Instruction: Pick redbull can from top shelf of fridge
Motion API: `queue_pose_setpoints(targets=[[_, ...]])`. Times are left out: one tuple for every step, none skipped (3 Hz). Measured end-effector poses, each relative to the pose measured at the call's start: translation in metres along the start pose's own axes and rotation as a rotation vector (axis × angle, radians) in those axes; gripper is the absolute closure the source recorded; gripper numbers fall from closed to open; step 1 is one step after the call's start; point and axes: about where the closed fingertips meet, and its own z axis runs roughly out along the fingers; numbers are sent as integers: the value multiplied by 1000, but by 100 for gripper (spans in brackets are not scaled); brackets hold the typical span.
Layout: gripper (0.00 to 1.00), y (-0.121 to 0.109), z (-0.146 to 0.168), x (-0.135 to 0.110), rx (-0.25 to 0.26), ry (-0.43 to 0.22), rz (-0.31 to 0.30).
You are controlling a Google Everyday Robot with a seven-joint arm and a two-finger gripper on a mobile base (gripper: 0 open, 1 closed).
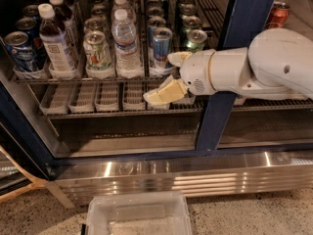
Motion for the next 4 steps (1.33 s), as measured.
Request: queue_pose_setpoints(targets=[[29,0,0,0,0,0,0],[31,0,0,0,0,0,0],[37,6,-2,0,42,-29,40],[41,18,1,2,131,-73,78]])
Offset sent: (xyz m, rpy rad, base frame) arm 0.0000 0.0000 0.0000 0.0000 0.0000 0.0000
